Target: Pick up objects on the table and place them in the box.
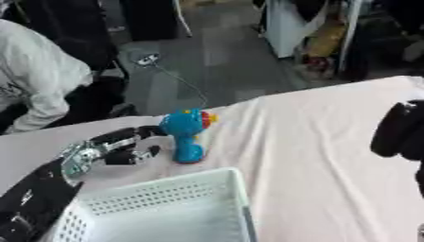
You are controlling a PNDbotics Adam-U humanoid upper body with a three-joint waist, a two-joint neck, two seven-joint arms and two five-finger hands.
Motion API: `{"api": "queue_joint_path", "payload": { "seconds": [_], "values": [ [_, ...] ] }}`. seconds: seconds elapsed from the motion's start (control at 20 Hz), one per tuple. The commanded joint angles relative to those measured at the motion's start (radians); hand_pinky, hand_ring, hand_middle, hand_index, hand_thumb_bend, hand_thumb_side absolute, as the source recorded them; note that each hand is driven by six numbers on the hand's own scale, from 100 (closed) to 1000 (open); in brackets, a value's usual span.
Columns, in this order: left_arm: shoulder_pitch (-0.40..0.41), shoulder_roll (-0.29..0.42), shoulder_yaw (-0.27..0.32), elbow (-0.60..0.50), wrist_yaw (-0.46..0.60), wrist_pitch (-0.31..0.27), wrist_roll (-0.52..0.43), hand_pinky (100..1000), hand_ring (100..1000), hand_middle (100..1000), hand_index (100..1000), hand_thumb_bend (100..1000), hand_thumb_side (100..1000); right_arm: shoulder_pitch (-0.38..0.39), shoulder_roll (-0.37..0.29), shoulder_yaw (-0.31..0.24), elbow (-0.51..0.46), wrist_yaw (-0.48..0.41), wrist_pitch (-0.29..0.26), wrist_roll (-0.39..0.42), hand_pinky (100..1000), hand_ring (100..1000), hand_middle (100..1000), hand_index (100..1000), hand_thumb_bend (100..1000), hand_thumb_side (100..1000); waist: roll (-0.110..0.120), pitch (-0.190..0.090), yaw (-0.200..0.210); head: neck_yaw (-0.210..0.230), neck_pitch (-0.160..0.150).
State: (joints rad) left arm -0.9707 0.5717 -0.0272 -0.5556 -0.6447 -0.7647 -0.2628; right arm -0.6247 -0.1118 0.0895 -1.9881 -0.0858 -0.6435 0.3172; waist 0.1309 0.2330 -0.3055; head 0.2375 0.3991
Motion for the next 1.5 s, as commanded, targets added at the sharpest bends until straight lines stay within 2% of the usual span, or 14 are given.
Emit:
{"api": "queue_joint_path", "payload": {
  "seconds": [0.05,0.25,0.6,1.15,1.35,1.5],
  "values": [
    [-0.019,0.022,0.009,-0.009,0.026,0.005,-0.017,1000,958,1000,1000,944,1000,-0.018,0.004,0.003,-0.012,-0.004,0.002,0.003,326,419,441,497,100,1000,-0.003,-0.016,-0.001,0.003,-0.016],
    [-0.020,0.021,0.008,-0.005,0.042,0.014,-0.044,1000,965,1000,1000,972,1000,-0.019,0.005,0.003,-0.012,-0.005,0.002,0.004,326,420,441,498,100,1000,-0.002,-0.016,-0.003,0.002,-0.018],
    [-0.025,0.021,0.012,-0.007,0.069,0.026,-0.091,1000,962,1000,1000,971,1000,-0.022,0.007,0.004,-0.012,-0.007,0.002,0.005,327,420,442,498,100,1000,0.001,-0.014,-0.009,0.002,-0.023],
    [-0.035,0.020,0.012,-0.014,0.072,0.023,-0.090,1000,966,1000,1000,964,1000,-0.024,0.009,0.006,-0.012,-0.009,0.003,0.008,328,419,445,498,100,1000,0.003,-0.011,-0.014,0.000,-0.029],
    [-0.040,0.017,0.012,-0.020,0.074,0.013,-0.085,1000,965,1000,1000,993,1000,-0.025,0.010,0.006,-0.012,-0.011,0.004,0.010,329,422,447,499,100,1000,0.004,-0.010,-0.016,-0.001,-0.029],
    [-0.045,0.015,0.010,-0.028,0.076,0.002,-0.075,1000,964,1000,1000,979,1000,-0.025,0.012,0.007,-0.012,-0.012,0.005,0.010,330,422,447,499,100,1000,0.006,-0.011,-0.018,-0.003,-0.029]
  ]
}}
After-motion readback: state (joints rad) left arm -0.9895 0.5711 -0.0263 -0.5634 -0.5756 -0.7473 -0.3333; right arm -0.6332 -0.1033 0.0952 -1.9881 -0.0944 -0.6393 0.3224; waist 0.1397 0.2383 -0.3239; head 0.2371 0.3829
